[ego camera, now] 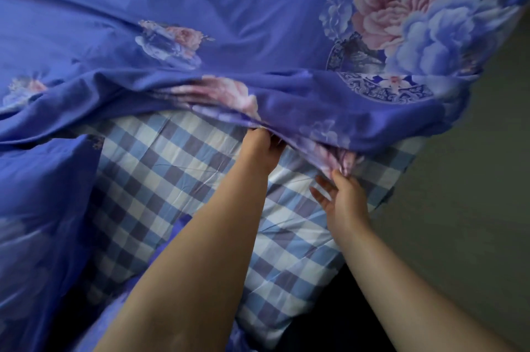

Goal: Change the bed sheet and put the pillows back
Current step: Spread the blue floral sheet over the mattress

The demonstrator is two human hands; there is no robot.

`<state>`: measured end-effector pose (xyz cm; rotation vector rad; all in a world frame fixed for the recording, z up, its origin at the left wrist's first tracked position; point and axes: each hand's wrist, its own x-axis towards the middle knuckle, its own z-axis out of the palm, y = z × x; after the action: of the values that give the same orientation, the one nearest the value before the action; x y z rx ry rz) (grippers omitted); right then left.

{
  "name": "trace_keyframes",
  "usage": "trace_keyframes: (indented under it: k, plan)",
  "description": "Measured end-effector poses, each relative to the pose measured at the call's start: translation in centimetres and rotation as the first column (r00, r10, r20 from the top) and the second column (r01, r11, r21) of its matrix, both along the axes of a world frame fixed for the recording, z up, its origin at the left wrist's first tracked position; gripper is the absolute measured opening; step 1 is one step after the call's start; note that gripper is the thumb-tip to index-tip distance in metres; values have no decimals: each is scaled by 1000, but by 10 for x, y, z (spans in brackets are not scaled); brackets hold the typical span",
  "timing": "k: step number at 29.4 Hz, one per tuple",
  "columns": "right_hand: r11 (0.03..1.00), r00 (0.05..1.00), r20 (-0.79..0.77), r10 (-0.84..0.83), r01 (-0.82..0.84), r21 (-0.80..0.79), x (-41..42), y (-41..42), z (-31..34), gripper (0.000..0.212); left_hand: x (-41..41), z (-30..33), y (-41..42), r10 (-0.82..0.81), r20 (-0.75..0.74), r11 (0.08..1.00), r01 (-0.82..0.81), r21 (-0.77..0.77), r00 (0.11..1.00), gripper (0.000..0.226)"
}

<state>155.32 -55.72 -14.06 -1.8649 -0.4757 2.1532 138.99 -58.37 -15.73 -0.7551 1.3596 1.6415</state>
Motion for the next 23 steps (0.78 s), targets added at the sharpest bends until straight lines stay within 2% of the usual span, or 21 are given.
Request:
trace_keyframes:
  k: [3, 6, 8, 11, 13, 15, 17, 18, 19, 21, 23]
  plan:
    - [989, 989, 44, -138, 140, -49, 26, -24, 6, 18, 10, 3, -4, 8, 82, 999, -12, 48, 997, 41]
    - [959, 966, 21, -259, 259, -113, 36, -37, 12, 21, 22, 6, -18, -43, 50, 999, 41, 30, 998, 35]
    - [936, 942, 18, -334, 334, -109, 38, -37, 16, 21, 36, 9, -33, -17, -15, 996, 16, -82, 1000, 21]
    - [906, 907, 5, -422, 422, -40, 38, -29, 19, 23, 63, 13, -65, -13, -106, 967, -15, -254, 994, 18]
    - [899, 899, 5, -437, 437, 31, 41, -29, 20, 24, 86, 15, -93, -109, -126, 933, 58, -355, 986, 21]
    - [921, 925, 105, -364, 341, 190, 48, -35, 16, 24, 110, 16, -119, -253, -115, 867, 173, -468, 961, 25]
    - [933, 915, 350, -201, 70, 353, 60, -52, 14, 17, 132, 22, -147, -335, -61, 802, 250, -543, 940, 24]
    - [921, 891, 412, -189, 15, 389, 65, -59, 13, 20, 140, 24, -158, -353, -30, 783, 277, -557, 935, 21]
    - [915, 902, 383, -198, 30, 403, 70, -68, 13, 28, 149, 26, -168, -378, -2, 766, 312, -562, 926, 19]
    - [932, 967, 191, -168, 93, 350, 83, -90, 19, 38, 167, 34, -186, -454, 40, 728, 397, -559, 890, 14]
    - [971, 996, 64, -65, 49, 232, 96, -109, 16, 36, 184, 39, -197, -504, 58, 712, 452, -538, 862, 14]
